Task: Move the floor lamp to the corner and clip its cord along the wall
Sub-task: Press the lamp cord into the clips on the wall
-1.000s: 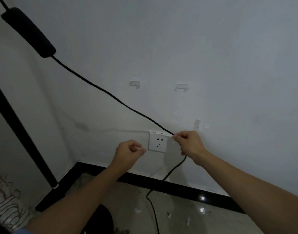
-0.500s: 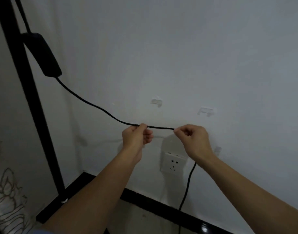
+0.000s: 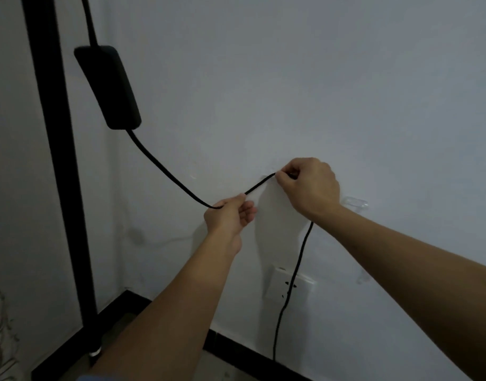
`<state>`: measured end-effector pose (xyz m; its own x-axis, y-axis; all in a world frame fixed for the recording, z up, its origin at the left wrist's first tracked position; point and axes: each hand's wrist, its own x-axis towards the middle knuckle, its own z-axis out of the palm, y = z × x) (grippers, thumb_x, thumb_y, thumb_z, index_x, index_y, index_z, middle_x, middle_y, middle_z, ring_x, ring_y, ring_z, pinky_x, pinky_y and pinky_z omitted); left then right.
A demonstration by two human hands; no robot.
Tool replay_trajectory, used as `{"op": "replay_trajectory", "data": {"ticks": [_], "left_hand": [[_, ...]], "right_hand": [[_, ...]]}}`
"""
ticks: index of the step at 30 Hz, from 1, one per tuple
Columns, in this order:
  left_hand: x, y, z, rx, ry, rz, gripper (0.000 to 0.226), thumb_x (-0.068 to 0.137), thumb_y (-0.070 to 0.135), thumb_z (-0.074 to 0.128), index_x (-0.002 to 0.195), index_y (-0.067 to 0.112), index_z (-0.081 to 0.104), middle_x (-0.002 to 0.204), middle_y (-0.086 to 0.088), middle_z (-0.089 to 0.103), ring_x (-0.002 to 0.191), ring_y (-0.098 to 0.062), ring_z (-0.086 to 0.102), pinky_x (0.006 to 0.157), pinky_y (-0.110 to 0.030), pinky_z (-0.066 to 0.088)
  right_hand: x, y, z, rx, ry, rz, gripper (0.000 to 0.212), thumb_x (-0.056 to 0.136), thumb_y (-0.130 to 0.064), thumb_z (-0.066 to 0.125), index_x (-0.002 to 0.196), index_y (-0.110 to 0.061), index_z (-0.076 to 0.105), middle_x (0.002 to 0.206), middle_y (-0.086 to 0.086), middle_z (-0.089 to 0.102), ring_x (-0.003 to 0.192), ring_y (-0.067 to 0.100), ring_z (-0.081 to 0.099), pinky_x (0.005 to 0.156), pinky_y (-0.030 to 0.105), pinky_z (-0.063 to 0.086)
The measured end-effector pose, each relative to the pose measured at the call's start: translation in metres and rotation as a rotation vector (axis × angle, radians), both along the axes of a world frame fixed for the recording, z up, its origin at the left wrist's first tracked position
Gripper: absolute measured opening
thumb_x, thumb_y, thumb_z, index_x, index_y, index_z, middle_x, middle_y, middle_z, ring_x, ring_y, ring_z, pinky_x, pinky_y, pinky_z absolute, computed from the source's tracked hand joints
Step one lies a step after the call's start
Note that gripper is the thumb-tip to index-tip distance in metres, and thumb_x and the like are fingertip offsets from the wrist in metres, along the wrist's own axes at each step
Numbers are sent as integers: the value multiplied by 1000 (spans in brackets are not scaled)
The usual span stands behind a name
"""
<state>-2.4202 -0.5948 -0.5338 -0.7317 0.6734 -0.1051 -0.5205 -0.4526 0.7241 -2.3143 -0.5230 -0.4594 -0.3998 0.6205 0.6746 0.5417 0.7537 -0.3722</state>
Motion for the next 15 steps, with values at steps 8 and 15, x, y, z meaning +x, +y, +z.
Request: {"op": "replay_trajectory", "data": {"ticks": [8, 15], "left_hand": [[-14, 1, 26, 227, -119, 7, 6, 91, -2, 54, 91, -4, 60, 78, -17, 63, 68, -24, 65, 60, -25, 61], [-12, -4, 33, 298, -25, -25, 19, 88, -5, 56, 107, -4, 59, 90, -18, 67, 82, -26, 68, 82, -32, 57]], "right_hand": [[1, 5, -4, 69, -75, -51, 23, 85, -35, 61, 71, -19, 68, 61, -5, 59, 62, 22, 58, 55, 27, 36], [9, 6, -7, 56, -48, -8, 11, 83, -35, 63, 82, -26, 69, 70, -13, 61, 71, 17, 60, 61, 30, 47]]}}
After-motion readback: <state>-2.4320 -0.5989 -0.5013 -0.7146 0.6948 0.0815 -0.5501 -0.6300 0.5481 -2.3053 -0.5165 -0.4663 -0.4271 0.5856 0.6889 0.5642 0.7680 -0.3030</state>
